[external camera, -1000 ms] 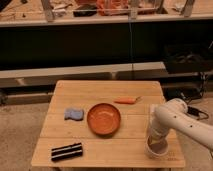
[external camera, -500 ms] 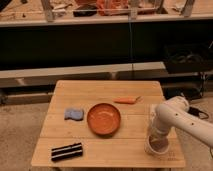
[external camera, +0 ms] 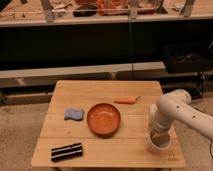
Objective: Place the ceramic cup in the ceramic bowl
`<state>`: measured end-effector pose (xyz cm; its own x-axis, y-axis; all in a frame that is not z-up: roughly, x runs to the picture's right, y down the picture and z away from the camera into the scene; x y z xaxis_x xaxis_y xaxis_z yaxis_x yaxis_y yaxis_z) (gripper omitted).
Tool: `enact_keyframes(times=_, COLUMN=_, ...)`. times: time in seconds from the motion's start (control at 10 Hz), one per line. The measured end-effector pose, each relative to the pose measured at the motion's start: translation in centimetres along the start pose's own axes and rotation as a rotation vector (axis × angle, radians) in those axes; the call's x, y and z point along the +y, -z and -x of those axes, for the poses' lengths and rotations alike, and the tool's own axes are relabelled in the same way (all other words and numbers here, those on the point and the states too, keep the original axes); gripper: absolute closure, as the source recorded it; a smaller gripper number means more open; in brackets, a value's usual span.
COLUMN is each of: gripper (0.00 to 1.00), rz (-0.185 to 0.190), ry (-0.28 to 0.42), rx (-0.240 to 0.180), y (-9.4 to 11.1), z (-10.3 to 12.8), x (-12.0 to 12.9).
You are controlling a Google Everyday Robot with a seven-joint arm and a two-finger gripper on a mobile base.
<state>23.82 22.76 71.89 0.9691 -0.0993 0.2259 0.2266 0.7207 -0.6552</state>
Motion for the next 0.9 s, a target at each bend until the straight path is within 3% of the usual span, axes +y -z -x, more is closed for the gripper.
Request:
enact_keyframes(times=0.4, gripper=0.95, rz=0.011, ry=0.018, rx=0.013, y=2.9, z=1.0, x=-1.4)
enact_keyframes(times=0.7, gripper=0.95, rz=0.001, ry=0.059, rx=0.029, y=5.5, z=4.2, x=-4.3)
enact_keyframes(times=0.9, gripper=0.95, rz=-0.001, ry=0.084, rx=0.041, y=6.1, z=5.3, x=-5.3)
